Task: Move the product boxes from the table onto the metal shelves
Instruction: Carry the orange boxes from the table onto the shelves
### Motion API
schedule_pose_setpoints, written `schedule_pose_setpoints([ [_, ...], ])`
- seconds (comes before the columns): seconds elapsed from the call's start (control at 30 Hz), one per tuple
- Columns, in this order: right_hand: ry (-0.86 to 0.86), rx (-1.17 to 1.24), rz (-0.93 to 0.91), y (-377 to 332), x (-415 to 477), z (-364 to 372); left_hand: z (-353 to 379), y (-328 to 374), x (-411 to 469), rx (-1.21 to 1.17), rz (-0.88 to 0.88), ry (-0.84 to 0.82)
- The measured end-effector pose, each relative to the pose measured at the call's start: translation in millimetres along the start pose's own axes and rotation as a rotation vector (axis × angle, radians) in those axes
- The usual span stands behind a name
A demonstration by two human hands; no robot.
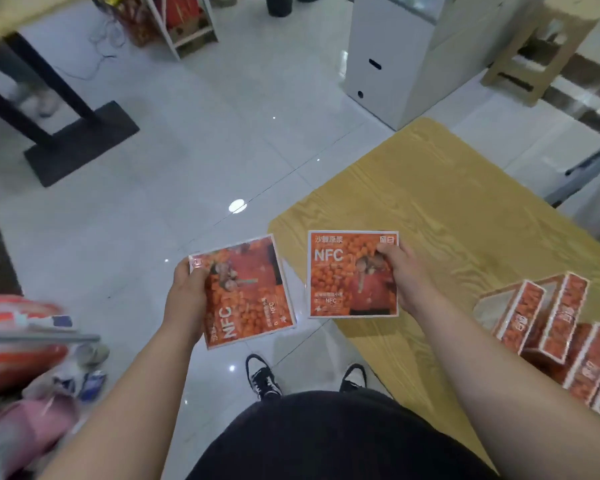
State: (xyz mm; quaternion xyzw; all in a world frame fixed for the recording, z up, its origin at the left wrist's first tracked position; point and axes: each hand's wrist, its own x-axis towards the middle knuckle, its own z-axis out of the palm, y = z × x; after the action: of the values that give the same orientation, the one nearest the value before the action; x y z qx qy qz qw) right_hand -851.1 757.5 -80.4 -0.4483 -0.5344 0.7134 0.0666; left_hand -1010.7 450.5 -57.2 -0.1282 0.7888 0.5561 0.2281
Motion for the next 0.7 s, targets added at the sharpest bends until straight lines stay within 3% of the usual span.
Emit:
schedule_pose_setpoints([
  [0.3, -0.333, -0.187, -0.037, -7, 4, 126, -112, -65, -51, -0.067, -0.057, 0.054],
  [0.43, -0.411, -0.261, -0.043, -12, -7, 188, -162, -97, -66, -0.004, -0.153, 0.259],
  [0.57, -0.56, -0.339, -0.032, -10, -24, 257, -199, -118, -68, -0.255, -0.34, 0.279],
  [0.7, -0.688, -0.4, -0.011, -7, -49, 341, -250, -126, -69, -0.498, -0.324, 0.202],
])
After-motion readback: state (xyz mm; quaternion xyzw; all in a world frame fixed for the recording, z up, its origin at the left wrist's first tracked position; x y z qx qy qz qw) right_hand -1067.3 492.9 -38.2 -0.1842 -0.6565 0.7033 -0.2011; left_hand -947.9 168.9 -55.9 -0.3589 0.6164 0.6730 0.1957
